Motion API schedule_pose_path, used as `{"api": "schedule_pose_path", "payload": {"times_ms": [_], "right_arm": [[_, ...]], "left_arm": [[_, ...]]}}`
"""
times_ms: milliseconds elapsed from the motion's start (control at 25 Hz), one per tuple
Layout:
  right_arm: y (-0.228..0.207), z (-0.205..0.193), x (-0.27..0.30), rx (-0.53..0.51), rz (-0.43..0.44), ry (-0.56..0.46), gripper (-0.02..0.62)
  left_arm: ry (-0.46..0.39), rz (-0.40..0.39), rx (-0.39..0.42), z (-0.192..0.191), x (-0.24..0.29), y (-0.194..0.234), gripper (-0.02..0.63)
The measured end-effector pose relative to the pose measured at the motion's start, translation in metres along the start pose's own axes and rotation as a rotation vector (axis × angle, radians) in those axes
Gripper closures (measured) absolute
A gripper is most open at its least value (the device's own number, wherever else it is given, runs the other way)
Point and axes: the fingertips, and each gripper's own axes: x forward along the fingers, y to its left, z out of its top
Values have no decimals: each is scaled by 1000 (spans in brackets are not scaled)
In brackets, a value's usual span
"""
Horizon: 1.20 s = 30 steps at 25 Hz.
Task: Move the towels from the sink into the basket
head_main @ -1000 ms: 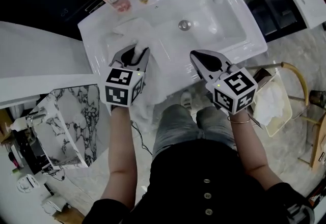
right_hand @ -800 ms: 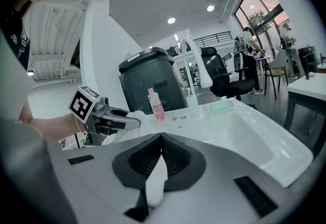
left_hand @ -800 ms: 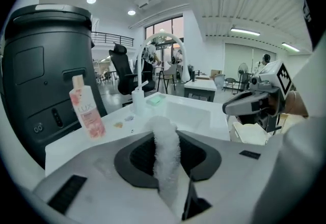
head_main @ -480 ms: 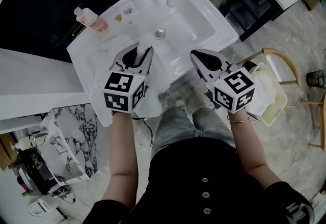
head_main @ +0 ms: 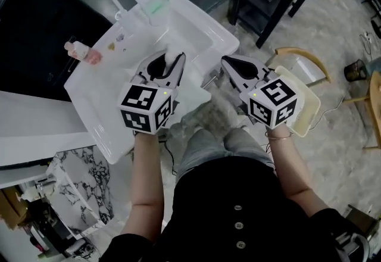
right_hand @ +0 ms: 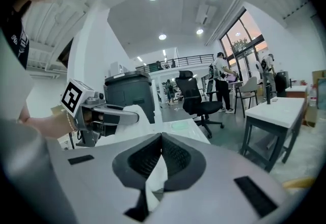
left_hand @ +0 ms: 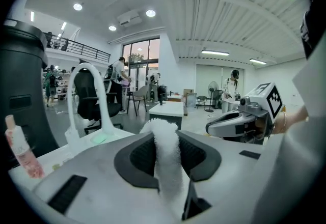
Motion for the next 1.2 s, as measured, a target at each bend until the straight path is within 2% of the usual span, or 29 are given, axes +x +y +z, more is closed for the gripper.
{"api": "schedule_pose_path", "payload": {"times_ms": [320,520,680,1200], "right_arm": [[-60,21,-64,-10,-157,-58,594],[-90,31,-107,-47,-243,-69,594],[-113,28,-147,-51,-310,-72,594],[-177,7,-268,-5,-514,-99,594]], "left_arm": [[-64,-193,77,52,53,-82,512],[-84,-269,101,77,80,-122,512],[-108,-324,118,95,101,-158,512],[-175,-607,163,132,157,-320,512]]}}
